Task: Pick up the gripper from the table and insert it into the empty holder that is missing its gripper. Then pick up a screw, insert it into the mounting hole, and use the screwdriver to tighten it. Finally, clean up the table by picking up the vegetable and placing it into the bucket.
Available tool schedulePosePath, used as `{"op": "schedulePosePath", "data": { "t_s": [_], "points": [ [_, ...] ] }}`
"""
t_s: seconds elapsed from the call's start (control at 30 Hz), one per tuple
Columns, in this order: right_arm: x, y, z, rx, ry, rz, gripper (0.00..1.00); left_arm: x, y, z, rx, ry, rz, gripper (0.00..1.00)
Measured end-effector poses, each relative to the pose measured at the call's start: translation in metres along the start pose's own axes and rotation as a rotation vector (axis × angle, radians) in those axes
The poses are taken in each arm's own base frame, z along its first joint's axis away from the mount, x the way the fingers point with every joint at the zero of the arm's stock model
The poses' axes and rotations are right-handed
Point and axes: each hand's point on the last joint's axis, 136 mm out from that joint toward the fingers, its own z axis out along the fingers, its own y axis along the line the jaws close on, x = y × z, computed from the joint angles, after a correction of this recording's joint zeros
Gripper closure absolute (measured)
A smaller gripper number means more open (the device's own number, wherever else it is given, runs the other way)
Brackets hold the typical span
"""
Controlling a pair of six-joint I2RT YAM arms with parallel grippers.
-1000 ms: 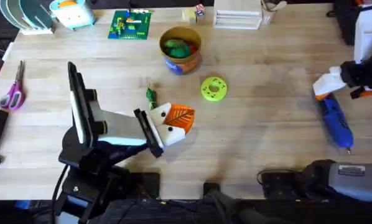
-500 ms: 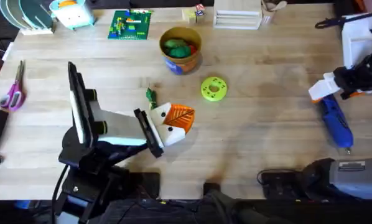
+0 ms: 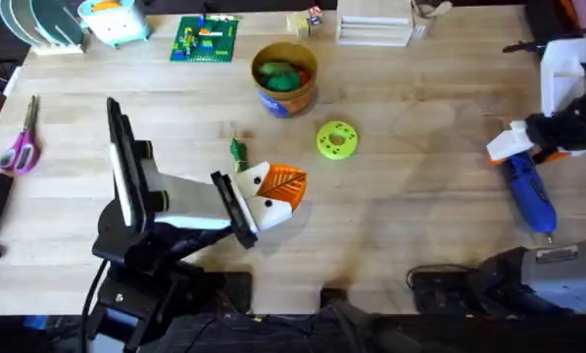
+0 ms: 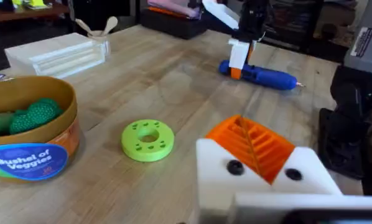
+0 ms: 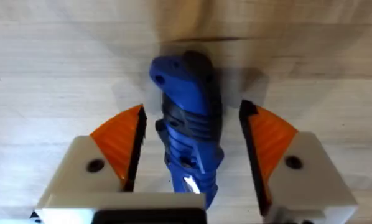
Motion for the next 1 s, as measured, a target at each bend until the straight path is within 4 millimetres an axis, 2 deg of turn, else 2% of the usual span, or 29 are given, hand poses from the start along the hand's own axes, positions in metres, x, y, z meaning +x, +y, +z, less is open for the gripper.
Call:
{"op": "schedulePosePath", "data": {
  "t_s": [0.13,0.37,0.63,0.7,0.77,0.9,1.0],
  "points": [
    [-0.008,0.0,0.002,-0.009,-0.033,0.0,0.14,0.0,0.0,0.0,0.0,0.0,0.0,0.993],
    [-0.001,0.004,0.011,-0.035,-0.003,0.003,0.14,0.0,0.0,0.0,0.0,0.0,0.0,0.993],
    [0.001,0.002,0.013,-0.022,-0.013,-0.007,0.147,0.0,0.0,0.0,0.0,0.0,0.0,0.993],
    [0.001,0.002,0.013,-0.019,-0.013,-0.011,0.219,0.0,0.0,0.0,0.0,0.0,0.0,0.993],
    [0.001,0.001,0.013,-0.014,-0.01,-0.012,0.353,0.0,0.0,0.0,0.0,0.0,0.0,0.993],
    [0.001,-0.002,0.013,-0.003,-0.009,-0.011,0.542,0.0,0.0,0.0,0.0,0.0,0.0,0.993],
    [0.0,-0.006,0.013,0.015,-0.012,-0.009,0.722,0.0,0.0,0.0,0.0,0.0,0.0,0.993]
  ]
}}
